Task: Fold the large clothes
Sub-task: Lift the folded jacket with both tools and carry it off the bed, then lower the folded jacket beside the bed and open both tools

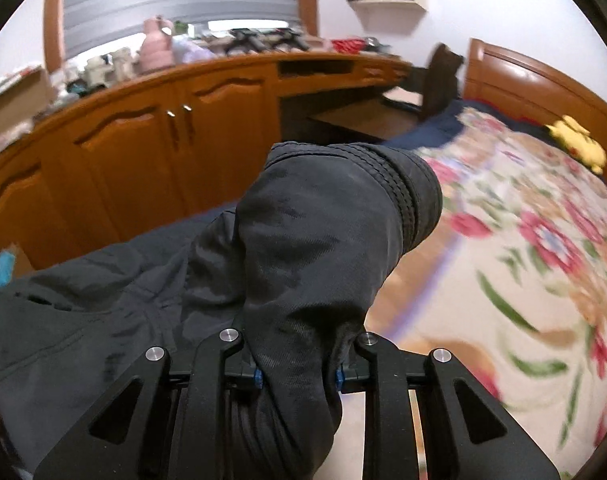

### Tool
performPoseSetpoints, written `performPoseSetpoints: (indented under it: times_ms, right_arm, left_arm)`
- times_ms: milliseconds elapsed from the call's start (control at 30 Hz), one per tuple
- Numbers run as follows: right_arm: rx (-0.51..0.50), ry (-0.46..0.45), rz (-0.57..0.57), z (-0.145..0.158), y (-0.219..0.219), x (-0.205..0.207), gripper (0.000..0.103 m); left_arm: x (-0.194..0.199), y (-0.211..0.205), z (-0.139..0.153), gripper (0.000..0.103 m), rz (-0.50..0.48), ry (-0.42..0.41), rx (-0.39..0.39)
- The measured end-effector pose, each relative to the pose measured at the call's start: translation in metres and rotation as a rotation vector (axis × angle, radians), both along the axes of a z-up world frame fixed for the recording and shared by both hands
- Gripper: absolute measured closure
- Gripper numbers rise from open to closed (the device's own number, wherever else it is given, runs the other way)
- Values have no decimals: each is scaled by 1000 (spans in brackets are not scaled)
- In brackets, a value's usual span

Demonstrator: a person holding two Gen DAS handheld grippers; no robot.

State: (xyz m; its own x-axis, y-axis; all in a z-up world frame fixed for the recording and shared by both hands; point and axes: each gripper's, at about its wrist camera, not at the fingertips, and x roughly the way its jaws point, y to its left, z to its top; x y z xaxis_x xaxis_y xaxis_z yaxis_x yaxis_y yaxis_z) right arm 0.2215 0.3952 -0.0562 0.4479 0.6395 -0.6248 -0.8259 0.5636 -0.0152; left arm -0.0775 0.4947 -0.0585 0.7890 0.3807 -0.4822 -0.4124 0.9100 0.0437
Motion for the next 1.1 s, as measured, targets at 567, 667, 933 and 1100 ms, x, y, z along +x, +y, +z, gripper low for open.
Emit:
performPoseSetpoints:
  times_ms: [567, 667, 933, 1100]
  right_arm:
    - [-110, -44, -3, -24, 4, -31, 32]
    - [-84, -33, 25, -25, -20, -47, 29]
    - [-38, -69, 41, -15, -90, -96, 28]
    - [4, -82, 34, 0, -135, -114, 28]
  left_arm:
    - [-45, 15, -23, 78, 118, 32, -94]
    - [-54, -1, -11, 71, 105, 16, -86]
    - [-52, -48, 20, 66, 41, -4, -63]
    - [-38, -75, 30, 59, -4, -4, -71]
